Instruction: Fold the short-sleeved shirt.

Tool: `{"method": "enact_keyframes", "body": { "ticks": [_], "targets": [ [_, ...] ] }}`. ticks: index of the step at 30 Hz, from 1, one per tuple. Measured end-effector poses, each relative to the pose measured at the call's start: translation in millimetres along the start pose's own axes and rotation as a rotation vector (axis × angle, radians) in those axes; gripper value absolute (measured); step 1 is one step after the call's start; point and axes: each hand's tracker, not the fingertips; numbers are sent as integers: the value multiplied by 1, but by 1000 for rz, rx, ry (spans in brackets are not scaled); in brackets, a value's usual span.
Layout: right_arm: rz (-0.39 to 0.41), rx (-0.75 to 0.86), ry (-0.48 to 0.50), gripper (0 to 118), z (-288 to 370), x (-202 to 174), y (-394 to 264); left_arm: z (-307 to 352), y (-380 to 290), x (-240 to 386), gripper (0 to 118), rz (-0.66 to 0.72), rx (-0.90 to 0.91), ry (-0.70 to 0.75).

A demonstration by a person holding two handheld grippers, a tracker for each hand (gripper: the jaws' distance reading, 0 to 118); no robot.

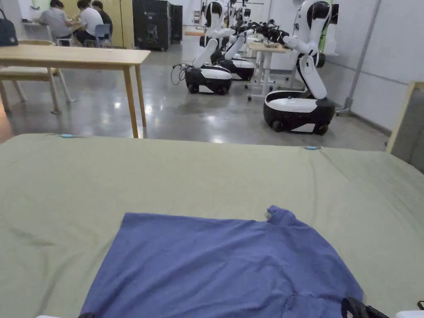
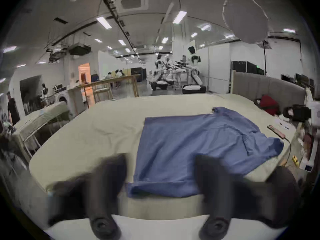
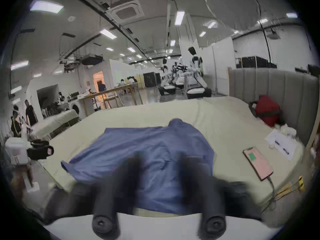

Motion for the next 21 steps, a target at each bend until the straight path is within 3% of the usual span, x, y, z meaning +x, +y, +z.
{"method": "enact_keyframes", "body": {
  "ticks": [1, 2, 12, 13, 14, 15, 16, 17, 21],
  "targets": [
    [-5, -14, 73, 1, 0, -2, 2, 0, -2, -3, 0, 16, 27, -27],
    [-19, -29, 93, 1, 0, -4, 3, 0, -2, -7, 0, 44, 9, -77],
    [-65, -81, 69, 1, 1, 3, -13, 7, -43, -70, 0, 102, -102, -16],
    [-66, -87, 67, 1, 2, 4, -15, 7, -48, -77, 6, 110, -123, -10],
    [-67, -95, 66, 1, 2, 5, -17, 5, -52, -82, 23, 110, -145, 3],
    [-68, -105, 63, 1, 2, 6, -18, 9, -58, -90, 75, 110, -147, 2],
    [-67, -113, 58, 1, 1, 6, -19, 13, -55, -86, 112, 93, -114, 3],
    [-69, -120, 54, 1, 0, 8, -20, 10, -56, -88, 117, 104, -145, 6],
    [-93, -144, 42, 1, -5, 16, -21, -25, -55, -99, 117, 97, -183, -19]
  ]
}}
